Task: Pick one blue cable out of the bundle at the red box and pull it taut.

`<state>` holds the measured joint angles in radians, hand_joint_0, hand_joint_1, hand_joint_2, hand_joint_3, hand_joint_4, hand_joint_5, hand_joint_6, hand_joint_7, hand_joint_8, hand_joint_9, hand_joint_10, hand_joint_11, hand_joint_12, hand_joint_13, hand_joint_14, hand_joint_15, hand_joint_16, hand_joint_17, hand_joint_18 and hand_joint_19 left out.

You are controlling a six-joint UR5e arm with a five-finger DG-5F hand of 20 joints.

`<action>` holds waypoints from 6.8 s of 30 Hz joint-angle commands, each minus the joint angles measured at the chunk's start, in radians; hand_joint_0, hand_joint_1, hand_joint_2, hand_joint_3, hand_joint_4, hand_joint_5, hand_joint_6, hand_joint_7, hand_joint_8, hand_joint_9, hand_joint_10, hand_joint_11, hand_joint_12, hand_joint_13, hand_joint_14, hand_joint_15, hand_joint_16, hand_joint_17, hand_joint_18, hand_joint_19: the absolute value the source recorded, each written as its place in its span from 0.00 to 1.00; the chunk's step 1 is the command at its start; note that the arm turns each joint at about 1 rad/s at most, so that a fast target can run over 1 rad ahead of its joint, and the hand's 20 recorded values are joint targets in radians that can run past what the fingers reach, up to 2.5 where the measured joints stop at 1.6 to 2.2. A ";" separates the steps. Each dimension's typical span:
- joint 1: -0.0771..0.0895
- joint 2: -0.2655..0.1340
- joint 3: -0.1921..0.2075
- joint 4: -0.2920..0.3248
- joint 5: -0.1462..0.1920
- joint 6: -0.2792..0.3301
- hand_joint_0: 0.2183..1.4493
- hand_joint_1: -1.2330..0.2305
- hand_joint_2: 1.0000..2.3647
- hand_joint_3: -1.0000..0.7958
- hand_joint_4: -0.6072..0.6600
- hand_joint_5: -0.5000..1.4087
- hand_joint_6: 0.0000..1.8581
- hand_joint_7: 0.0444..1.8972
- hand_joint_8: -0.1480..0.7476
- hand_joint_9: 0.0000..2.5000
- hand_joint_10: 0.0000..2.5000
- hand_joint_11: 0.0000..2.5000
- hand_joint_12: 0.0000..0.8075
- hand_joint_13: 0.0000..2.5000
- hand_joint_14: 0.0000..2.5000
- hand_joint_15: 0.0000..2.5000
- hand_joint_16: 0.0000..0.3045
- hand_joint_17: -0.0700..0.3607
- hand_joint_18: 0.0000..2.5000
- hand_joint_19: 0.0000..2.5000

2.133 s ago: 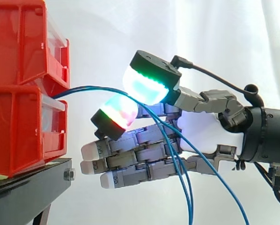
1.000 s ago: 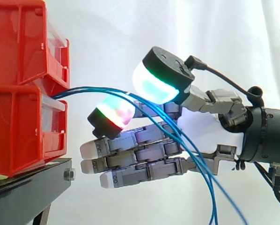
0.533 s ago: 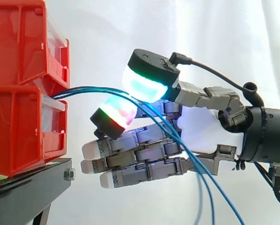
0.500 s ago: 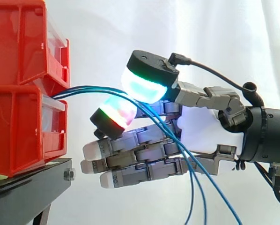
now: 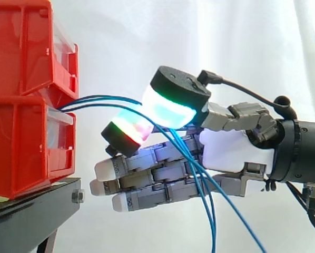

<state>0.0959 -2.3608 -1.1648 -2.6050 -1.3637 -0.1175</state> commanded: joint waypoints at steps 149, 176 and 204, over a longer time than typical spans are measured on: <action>0.004 0.000 0.008 0.002 0.000 0.001 0.34 0.29 0.01 0.48 0.53 0.17 0.50 0.49 0.57 0.27 0.00 0.16 0.47 0.13 0.00 0.04 0.18 0.44 0.15 0.03; 0.005 0.000 0.008 -0.001 0.000 0.001 0.42 0.16 0.01 0.33 0.54 0.14 0.49 0.44 0.49 0.18 0.00 0.14 0.46 0.09 0.00 0.02 0.18 0.44 0.14 0.00; 0.007 0.000 0.010 -0.001 0.000 0.001 0.29 0.38 0.00 0.33 0.58 0.17 0.47 0.47 0.57 0.27 0.00 0.16 0.46 0.11 0.00 0.04 0.18 0.44 0.13 0.05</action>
<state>0.1026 -2.3607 -1.1551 -2.6058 -1.3637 -0.1167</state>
